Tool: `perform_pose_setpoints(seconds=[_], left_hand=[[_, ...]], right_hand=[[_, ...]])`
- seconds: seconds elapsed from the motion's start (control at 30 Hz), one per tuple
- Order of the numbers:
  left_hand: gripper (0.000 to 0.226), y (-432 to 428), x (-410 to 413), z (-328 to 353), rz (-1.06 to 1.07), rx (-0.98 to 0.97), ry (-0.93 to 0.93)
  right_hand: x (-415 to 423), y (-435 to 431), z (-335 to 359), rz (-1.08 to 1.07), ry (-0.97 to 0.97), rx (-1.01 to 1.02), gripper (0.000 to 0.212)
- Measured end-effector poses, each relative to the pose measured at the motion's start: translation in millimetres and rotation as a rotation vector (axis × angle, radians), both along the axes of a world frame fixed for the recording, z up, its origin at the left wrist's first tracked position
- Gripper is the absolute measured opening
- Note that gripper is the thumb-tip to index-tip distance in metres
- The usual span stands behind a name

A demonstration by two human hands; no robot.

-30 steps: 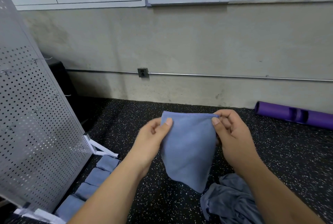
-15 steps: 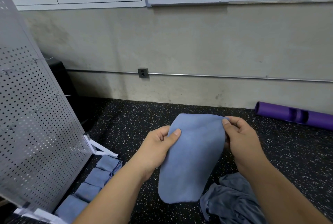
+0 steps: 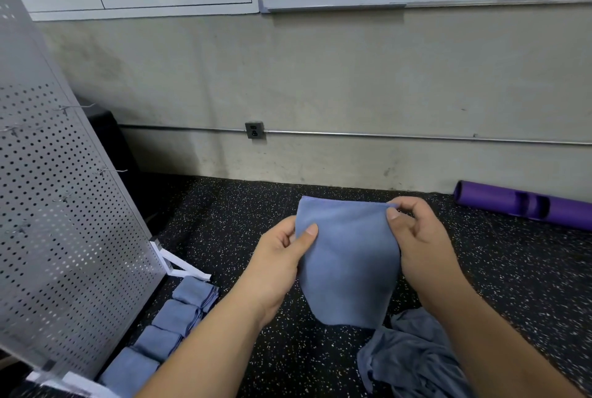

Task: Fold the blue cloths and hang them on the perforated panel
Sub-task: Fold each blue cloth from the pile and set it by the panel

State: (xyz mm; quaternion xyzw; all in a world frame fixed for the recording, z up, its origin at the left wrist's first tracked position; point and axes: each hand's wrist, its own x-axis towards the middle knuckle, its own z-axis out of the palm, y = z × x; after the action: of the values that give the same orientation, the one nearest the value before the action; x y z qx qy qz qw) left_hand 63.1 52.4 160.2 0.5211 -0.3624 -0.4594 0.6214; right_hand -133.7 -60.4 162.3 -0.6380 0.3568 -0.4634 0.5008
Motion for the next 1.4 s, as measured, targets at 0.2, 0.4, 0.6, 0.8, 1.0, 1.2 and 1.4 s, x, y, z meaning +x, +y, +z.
perform_pose_setpoints(seconds=[0.2,0.4,0.6,0.8,1.0,1.2,1.4], left_hand=[[0.02,0,2,-1,0.076,-0.019,-0.109],[0.022,0,2,3,0.134,0.001,0.091],[0.023,-2,7,4,0.201,-0.005,0.169],[0.02,-1,8,4,0.254,-0.014,-0.026],[0.017,0,8,3,0.217,-0.038,-0.121],[0.015,0,9,3,0.245,-0.078,-0.17],[0.014,-1,14,0,0.234,-0.101,-0.224]], right_hand=[[5,4,-2,-0.015,-0.068,0.066,0.018],[6,7,-2,0.123,0.028,0.057,0.05],[7,17,8,0.324,0.061,0.101,0.069],[5,17,6,0.293,0.043,0.095,0.064],[10,17,3,0.16,-0.009,0.096,0.066],[10,13,-1,0.129,-0.092,0.223,0.044],[5,6,-4,0.141,-0.1,0.275,0.022]])
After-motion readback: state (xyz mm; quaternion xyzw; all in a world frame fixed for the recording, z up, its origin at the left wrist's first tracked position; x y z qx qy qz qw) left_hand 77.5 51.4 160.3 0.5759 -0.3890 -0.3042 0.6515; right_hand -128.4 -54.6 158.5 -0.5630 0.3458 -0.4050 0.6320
